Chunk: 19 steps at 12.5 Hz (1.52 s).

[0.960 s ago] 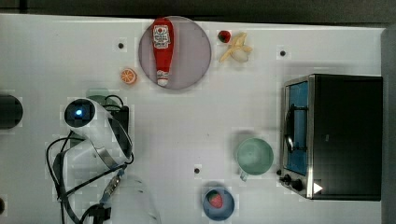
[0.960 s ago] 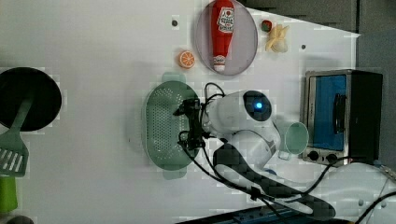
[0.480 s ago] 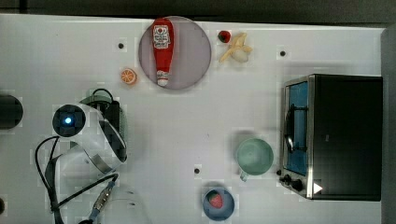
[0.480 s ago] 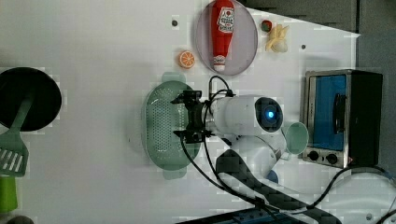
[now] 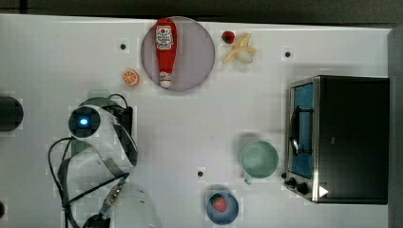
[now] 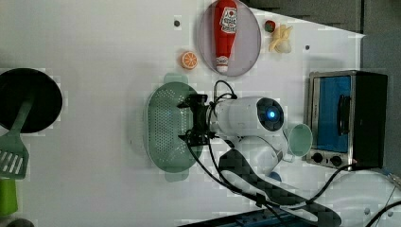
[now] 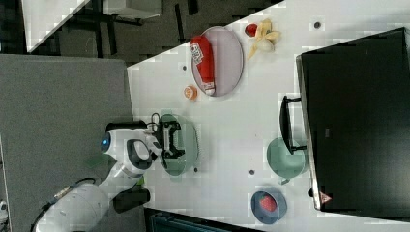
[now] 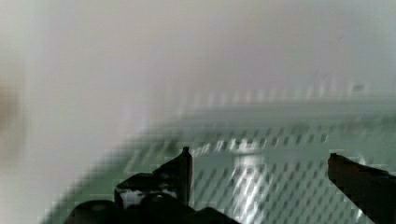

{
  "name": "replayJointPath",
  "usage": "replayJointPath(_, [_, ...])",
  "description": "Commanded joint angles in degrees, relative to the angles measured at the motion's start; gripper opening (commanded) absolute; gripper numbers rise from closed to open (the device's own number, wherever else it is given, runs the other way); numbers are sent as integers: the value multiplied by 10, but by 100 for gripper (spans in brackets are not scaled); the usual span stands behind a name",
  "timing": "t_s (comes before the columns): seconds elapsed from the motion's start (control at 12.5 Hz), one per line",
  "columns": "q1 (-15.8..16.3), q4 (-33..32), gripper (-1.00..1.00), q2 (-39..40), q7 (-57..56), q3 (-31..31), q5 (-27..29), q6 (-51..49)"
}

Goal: Drag strainer left to right.

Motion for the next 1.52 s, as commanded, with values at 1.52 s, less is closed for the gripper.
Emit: replayJointPath(1.52, [-50, -123, 100, -96, -224, -173, -11, 5])
